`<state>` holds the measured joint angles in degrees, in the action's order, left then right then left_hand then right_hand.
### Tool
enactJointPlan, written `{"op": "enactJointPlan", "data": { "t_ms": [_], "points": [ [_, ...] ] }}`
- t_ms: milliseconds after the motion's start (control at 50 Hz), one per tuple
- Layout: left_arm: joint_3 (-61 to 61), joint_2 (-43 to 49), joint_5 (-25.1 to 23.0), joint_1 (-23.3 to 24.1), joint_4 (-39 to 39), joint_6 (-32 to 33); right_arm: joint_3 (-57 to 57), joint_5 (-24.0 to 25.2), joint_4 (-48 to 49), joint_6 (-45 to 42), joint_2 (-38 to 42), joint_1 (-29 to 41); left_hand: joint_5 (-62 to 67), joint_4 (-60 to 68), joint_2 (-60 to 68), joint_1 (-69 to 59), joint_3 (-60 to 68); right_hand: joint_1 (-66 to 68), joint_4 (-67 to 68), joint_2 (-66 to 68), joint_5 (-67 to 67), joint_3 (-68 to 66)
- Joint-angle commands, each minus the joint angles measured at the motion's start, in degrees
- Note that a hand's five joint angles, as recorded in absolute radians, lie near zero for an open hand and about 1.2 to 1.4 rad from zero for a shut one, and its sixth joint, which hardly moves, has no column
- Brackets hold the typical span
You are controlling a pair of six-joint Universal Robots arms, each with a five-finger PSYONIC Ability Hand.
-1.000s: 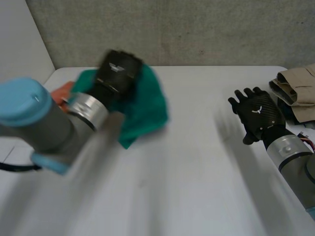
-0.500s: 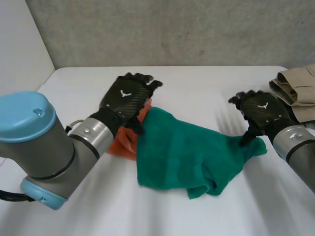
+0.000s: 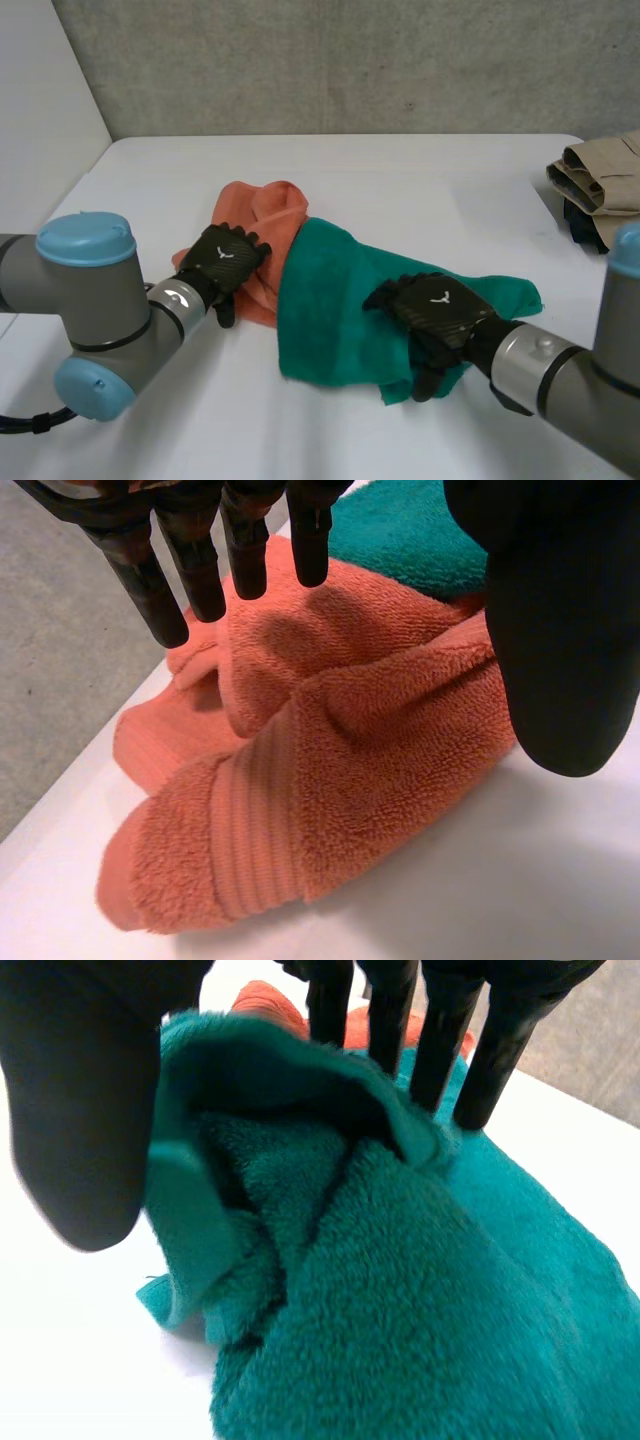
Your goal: Fold the laundry.
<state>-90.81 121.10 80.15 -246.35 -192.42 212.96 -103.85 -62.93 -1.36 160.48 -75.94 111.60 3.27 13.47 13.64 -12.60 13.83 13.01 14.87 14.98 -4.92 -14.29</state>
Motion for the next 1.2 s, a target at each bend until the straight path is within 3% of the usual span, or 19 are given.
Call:
{"op": "enactJointPlan", "data": {
  "t_ms": [20,140,200,300,380,480,660,680,740,760,780,840,920,940,1000,1020,1100,1200],
  "points": [
    [2.4,2.2,0.0,1.0,-0.9,-0.4,0.1,-7.2,9.9,-0.3,3.4,2.5,4.8,4.6,4.5,-5.5,4.3,62.6,60.7,60.6,-60.6,-61.3],
    [5.3,4.6,0.1,1.6,-1.1,-0.4,-0.5,-14.6,13.5,-0.3,-0.6,1.9,4.5,4.3,4.1,-5.2,4.0,67.0,65.1,65.0,-65.1,-65.7],
    [6.8,4.9,0.2,2.2,-1.6,-0.4,-0.9,-15.0,13.8,-0.2,-5.4,-0.1,2.8,2.6,2.5,-3.5,2.3,67.0,65.1,65.0,-65.1,-65.7],
    [8.0,5.7,0.4,2.4,-4.5,-0.6,-1.6,-13.6,13.5,0.0,-12.6,-11.9,0.1,-0.1,-0.2,-0.8,-0.4,67.0,65.1,65.0,-65.1,-65.7],
    [8.6,7.0,0.1,3.5,-5.0,-0.5,-2.1,-9.9,13.3,0.4,-14.8,-16.8,-0.7,-0.9,-1.1,0.0,-1.3,67.0,65.1,65.0,-65.1,-65.7],
    [9.8,9.3,-0.4,5.3,-4.5,-0.3,-3.5,-6.2,13.2,0.5,-15.4,-18.8,0.1,-0.1,-0.2,-0.8,-0.4,67.0,65.1,65.0,-65.1,-65.7],
    [10.8,11.9,-2.0,7.6,-4.6,-0.1,-4.3,-6.1,13.3,0.5,-14.6,-19.3,1.8,1.6,1.4,-2.5,1.3,67.0,65.1,65.0,-65.1,-65.7],
    [11.2,12.1,-2.0,7.6,-4.6,-0.1,-4.4,-6.0,13.2,0.5,-14.6,-19.3,3.3,3.1,2.9,-4.0,2.8,67.0,65.1,65.0,-65.1,-65.7],
    [12.8,12.4,-1.7,7.6,-4.6,-0.4,-4.8,-6.0,13.3,0.3,-14.1,-19.3,27.1,26.9,26.8,-27.8,26.6,67.0,65.1,65.0,-65.1,-65.7],
    [13.0,12.4,-1.7,7.6,-4.7,-0.5,-4.8,-5.9,13.3,0.3,-14.1,-19.3,38.7,38.5,38.3,-39.4,38.1,67.0,65.1,65.0,-65.1,-65.7],
    [13.6,12.3,-1.3,7.6,-4.9,-0.4,-5.0,-5.9,13.3,0.2,-14.0,-19.3,63.0,62.8,62.6,-63.6,62.4,67.0,65.1,65.0,-65.1,-65.7],
    [14.8,12.1,0.2,7.3,-5.3,-0.4,-5.0,-5.9,13.3,0.2,-13.9,-19.3,66.7,66.5,66.4,-67.4,66.2,67.0,65.1,65.0,-65.1,-65.7],
    [17.9,11.4,8.4,6.6,-6.1,-0.4,-5.0,-5.9,13.4,0.2,-13.9,-19.3,66.7,66.5,66.4,-67.4,66.2,67.0,65.1,65.0,-65.1,-65.7],
    [19.3,11.0,12.4,5.6,-6.7,-0.5,-4.9,-5.9,13.4,0.1,-13.9,-19.3,66.7,66.5,66.4,-67.4,66.2,67.0,65.1,65.0,-65.1,-65.7],
    [21.5,9.3,17.7,2.0,-8.2,-0.5,-4.6,-5.9,13.5,0.0,-13.9,-19.2,66.7,66.5,66.4,-67.4,66.2,67.0,65.1,65.0,-65.1,-65.7],
    [22.6,7.6,20.1,-1.5,-10.0,-0.5,-4.5,-5.9,13.5,0.0,-13.9,-19.2,66.7,66.5,66.4,-67.4,66.2,67.0,65.1,65.0,-65.1,-65.7],
    [24.5,3.1,22.6,-9.3,-17.1,-0.2,-4.5,-5.8,13.5,0.0,-14.0,-18.9,66.7,66.5,66.4,-67.4,66.2,67.0,65.1,65.0,-65.1,-65.7],
    [25.1,0.5,22.9,-13.3,-25.2,-0.1,-5.0,-5.8,13.4,0.0,-13.9,-18.7,66.7,66.5,66.4,-67.4,66.2,67.0,65.1,65.0,-65.1,-65.7]
  ]
}}
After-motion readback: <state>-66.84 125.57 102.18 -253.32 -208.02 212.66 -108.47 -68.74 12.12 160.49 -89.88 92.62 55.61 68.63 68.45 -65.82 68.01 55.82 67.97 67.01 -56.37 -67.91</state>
